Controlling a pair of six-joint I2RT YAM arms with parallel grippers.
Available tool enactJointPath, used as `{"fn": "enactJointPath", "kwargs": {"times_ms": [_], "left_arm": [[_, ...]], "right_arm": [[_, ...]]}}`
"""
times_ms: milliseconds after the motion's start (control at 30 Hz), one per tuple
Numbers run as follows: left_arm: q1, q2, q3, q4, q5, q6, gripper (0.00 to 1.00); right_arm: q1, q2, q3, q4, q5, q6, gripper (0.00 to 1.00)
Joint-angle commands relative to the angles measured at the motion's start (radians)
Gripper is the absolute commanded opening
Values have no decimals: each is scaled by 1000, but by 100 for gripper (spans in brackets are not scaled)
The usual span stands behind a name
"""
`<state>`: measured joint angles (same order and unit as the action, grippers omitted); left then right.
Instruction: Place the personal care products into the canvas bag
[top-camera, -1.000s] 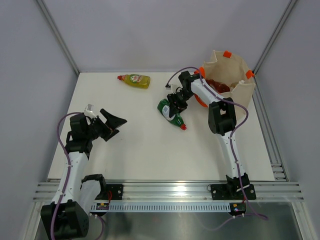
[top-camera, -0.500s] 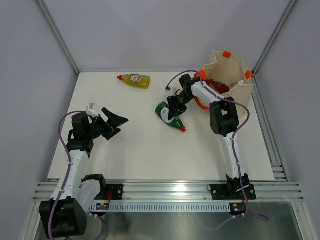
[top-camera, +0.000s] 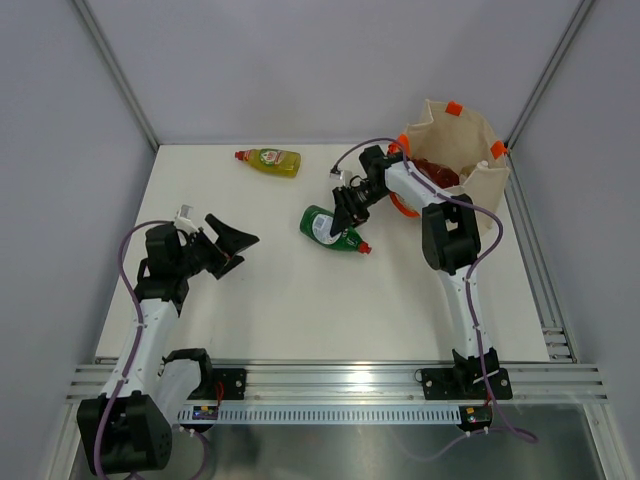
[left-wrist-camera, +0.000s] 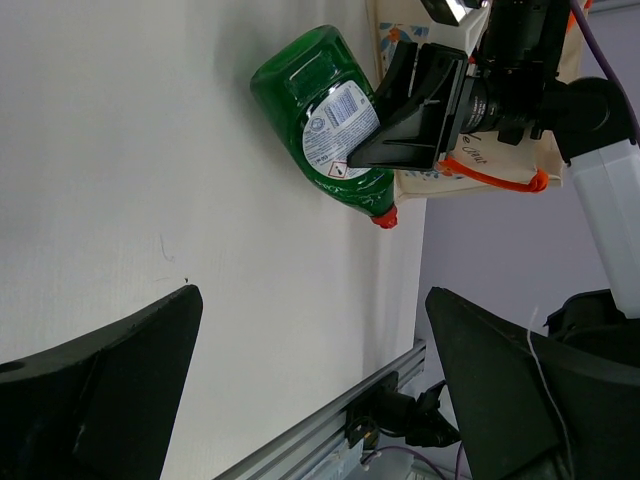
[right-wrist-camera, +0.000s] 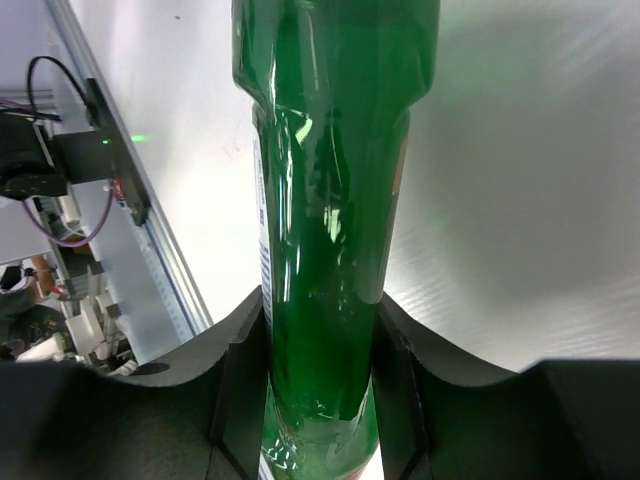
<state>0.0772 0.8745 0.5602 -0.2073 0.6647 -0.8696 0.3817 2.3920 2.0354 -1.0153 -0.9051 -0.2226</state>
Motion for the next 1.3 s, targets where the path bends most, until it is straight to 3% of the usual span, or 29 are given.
{"fn": "enactJointPath", "kwargs": {"times_ms": [0, 400, 800, 900, 1267], "left_arm": [[-5, 4, -5, 62, 21, -16, 99], [-33, 18, -6, 123, 30, -62, 99], [-70, 34, 40, 138, 24, -66, 99], [-94, 38, 58, 140, 23, -65, 99], [-99, 43, 112, 126, 19, -57, 99]], "right_arm": [[-4, -129, 52, -2, -192, 51, 0], [-6, -168, 29, 52, -345, 192, 0], [-4, -232, 10, 236, -488, 474, 0], [-6, -269, -15, 357, -518, 603, 0], [-40, -373, -153, 1159, -565, 1300, 0]]}}
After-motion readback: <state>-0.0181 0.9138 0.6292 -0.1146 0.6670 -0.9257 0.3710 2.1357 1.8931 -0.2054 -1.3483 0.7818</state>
